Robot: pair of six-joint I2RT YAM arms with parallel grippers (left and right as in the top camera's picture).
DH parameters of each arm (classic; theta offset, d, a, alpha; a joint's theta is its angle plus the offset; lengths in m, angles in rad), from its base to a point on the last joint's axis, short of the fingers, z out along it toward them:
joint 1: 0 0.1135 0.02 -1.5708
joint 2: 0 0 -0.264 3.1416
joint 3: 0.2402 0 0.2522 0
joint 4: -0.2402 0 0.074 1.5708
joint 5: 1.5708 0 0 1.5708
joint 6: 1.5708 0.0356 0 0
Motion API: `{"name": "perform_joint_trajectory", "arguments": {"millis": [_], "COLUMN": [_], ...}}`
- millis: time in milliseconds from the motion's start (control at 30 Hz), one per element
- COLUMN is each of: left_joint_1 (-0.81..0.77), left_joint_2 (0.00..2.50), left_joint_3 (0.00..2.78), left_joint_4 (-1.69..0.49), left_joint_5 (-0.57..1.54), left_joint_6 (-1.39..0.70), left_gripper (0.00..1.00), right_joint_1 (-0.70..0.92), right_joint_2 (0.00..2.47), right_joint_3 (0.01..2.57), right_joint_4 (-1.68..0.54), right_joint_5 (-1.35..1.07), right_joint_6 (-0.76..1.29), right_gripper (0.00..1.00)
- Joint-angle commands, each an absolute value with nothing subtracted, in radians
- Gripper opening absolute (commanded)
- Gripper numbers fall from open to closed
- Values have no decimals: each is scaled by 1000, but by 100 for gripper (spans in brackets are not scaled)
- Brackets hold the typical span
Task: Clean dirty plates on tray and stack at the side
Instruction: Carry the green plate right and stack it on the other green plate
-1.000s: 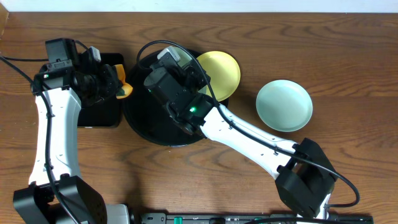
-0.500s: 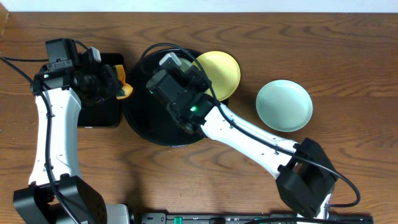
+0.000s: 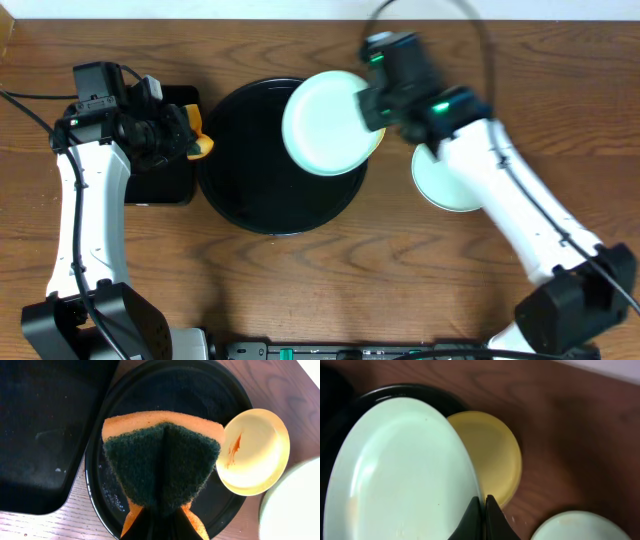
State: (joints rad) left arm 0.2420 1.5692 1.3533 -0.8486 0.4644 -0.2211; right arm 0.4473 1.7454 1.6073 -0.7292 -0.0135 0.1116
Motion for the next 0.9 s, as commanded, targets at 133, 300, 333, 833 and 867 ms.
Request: {"name": "perform_joint_trajectory", "arguments": {"millis": [133,300,333,833,867], "left_joint_1": [246,246,246,246,246], "left_joint_2": [1571,1571,1571,1571,1571], "left_joint_3": [1346,1346,1346,1346,1346], "left_joint_4": [-849,-848,-849,-848,-848], "left_joint_5": [459,459,459,459,459], "left_joint_6": [-218,-218,-218,-218,-218], "left_gripper": [8,8,8,8,8], "right_joint_1": [205,60,31,-193,-196], "right_joint_2": [1726,1726,1726,1726,1726], "right_joint_3": [1612,1598,1586,1240,1222], "right_joint_4": [-852,-937,-945,-717,-696], "right_joint_5": [-237,-232,-228,-88,-100], "right_joint_6": [149,149,149,186,186], "right_gripper": [1,1,1,1,1]}}
